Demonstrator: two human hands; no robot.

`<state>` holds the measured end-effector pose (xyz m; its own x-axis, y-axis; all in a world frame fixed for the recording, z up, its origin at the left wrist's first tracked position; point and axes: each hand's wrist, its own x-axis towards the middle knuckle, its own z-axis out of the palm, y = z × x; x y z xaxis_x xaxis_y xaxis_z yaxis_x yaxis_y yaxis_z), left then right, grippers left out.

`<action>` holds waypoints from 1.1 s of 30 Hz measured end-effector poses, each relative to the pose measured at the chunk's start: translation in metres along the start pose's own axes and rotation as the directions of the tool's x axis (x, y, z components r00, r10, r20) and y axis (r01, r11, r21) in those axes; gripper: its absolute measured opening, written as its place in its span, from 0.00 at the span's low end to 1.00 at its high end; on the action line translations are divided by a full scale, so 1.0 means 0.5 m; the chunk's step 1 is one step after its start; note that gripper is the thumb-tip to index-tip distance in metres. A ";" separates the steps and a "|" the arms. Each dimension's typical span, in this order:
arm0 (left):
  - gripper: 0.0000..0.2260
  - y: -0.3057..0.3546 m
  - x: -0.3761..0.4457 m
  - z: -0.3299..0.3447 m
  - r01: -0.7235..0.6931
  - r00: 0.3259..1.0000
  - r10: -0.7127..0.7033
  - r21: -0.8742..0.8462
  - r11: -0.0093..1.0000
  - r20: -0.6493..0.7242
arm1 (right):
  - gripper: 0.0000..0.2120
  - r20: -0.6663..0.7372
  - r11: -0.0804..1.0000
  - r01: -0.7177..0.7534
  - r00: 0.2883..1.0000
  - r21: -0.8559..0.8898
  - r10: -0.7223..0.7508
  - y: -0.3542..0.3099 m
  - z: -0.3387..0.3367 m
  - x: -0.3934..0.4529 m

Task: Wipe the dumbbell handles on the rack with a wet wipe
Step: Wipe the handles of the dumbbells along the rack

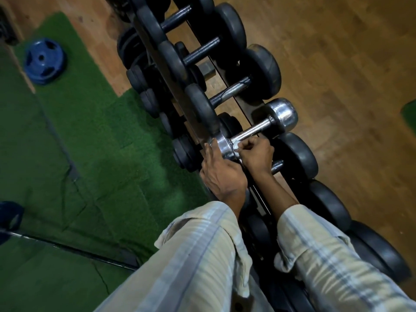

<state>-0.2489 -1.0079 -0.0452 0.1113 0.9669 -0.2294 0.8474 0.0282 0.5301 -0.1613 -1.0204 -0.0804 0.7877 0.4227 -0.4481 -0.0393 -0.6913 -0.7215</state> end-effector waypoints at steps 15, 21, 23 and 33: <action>0.32 0.005 0.005 0.000 -0.001 1.000 0.002 0.038 0.999 -0.015 | 0.13 0.444 0.450 -0.590 0.805 0.671 0.394 -0.005 0.038 0.075; 0.32 0.003 0.006 0.000 -0.003 1.000 0.003 0.046 0.999 -0.006 | 0.04 0.582 0.299 -0.630 0.777 0.717 0.241 -0.031 0.031 0.070; 0.32 0.004 0.008 -0.001 0.001 1.000 -0.001 0.049 0.999 -0.002 | 0.13 0.642 0.266 -0.662 0.748 0.701 0.167 -0.047 0.030 0.069; 0.32 0.002 0.007 0.000 0.010 1.000 -0.010 0.059 0.998 -0.001 | 0.39 0.007 0.840 -0.386 0.910 0.382 0.415 -0.040 0.065 0.039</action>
<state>-0.2474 -1.0046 -0.0455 0.1019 0.9669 -0.2339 0.8778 0.0232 0.4785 -0.1653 -0.9795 -0.0918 0.6961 0.1015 -0.7107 -0.5720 -0.5198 -0.6345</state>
